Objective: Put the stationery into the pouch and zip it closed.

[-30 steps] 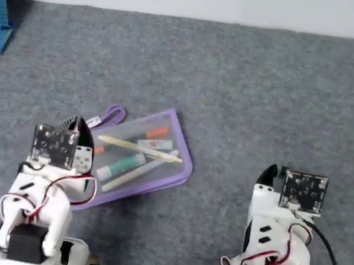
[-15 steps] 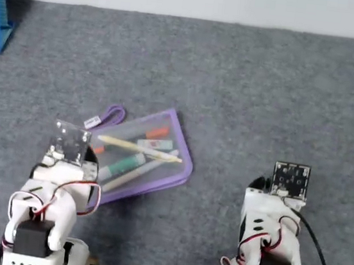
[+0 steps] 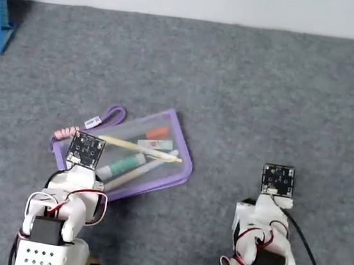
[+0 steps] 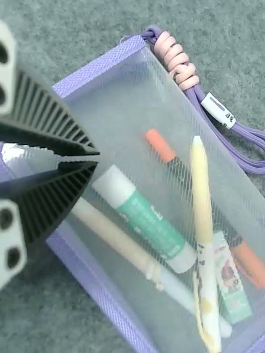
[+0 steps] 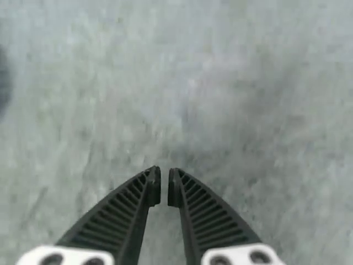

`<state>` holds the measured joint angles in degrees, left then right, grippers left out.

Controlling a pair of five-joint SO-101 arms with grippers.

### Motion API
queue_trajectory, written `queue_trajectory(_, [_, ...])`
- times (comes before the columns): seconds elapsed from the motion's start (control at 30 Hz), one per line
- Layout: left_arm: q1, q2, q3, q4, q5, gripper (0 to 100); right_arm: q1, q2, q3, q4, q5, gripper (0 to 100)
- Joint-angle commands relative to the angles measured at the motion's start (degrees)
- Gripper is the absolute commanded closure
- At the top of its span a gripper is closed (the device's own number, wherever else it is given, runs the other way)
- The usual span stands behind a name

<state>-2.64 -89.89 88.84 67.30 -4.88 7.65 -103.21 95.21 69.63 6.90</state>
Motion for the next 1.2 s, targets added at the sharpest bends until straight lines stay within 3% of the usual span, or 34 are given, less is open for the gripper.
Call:
queue_trajectory(0.0, [-0.3,-0.6,-0.3,0.4,0.3,98,-0.5,-0.7,-0.7,4.1,-0.4,96.3])
queue_trajectory(0.33, [-0.3,-0.6,5.4,-2.6,0.3,98,-0.3,-0.7,1.3,5.3,-0.2,96.3])
queue_trajectory(1.17, [-0.3,-0.6,5.5,-3.6,0.3,98,-0.1,-0.7,1.2,5.3,-0.4,96.3])
